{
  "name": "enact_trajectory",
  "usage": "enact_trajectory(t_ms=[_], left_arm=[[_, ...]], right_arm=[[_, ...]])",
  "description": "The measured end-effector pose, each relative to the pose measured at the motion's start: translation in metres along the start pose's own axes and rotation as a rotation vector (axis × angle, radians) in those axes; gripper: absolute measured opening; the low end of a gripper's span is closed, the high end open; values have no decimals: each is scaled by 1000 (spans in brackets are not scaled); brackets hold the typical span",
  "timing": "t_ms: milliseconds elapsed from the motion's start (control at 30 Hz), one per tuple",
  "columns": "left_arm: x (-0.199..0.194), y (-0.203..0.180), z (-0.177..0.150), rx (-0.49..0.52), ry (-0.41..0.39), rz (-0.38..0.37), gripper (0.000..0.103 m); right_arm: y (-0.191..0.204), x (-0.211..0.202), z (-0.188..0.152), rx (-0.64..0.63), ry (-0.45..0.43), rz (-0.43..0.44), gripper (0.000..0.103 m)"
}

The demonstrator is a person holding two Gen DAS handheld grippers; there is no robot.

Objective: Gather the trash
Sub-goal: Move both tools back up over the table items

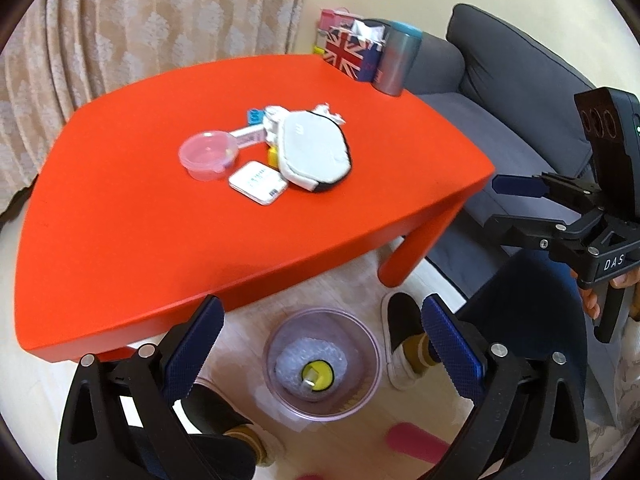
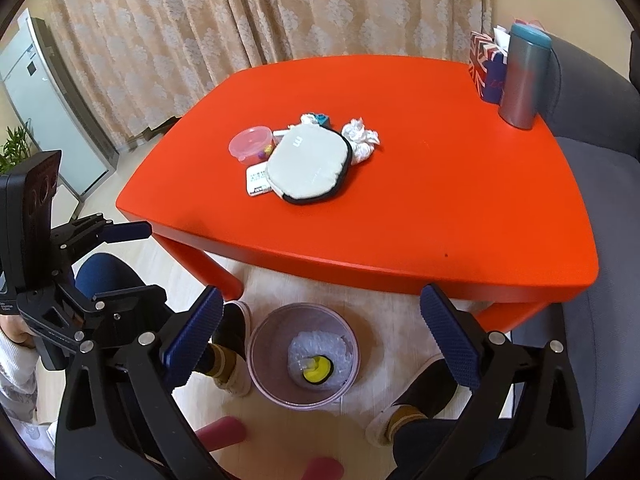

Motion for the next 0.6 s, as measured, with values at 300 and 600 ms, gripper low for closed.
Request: enact_trajectory(t_ms=[300,600], left_arm=[[-10,16,20,-27,-70,29,95],[-16,32,32,-50,-109,45,95]], right_arm=[[3,16,39,-15,-22,7,98],[-2,49,75,19,-1,22,98]])
Point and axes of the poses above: each gripper's, at about its wrist camera, not at the fingertips, and x roughly the way its jaws point, y to its left, z to its top, the point moved 2 cm from there along x, roughly the way its jaws point, and after that the axes turned 11 degrees about -x, right-handed, at the moved point
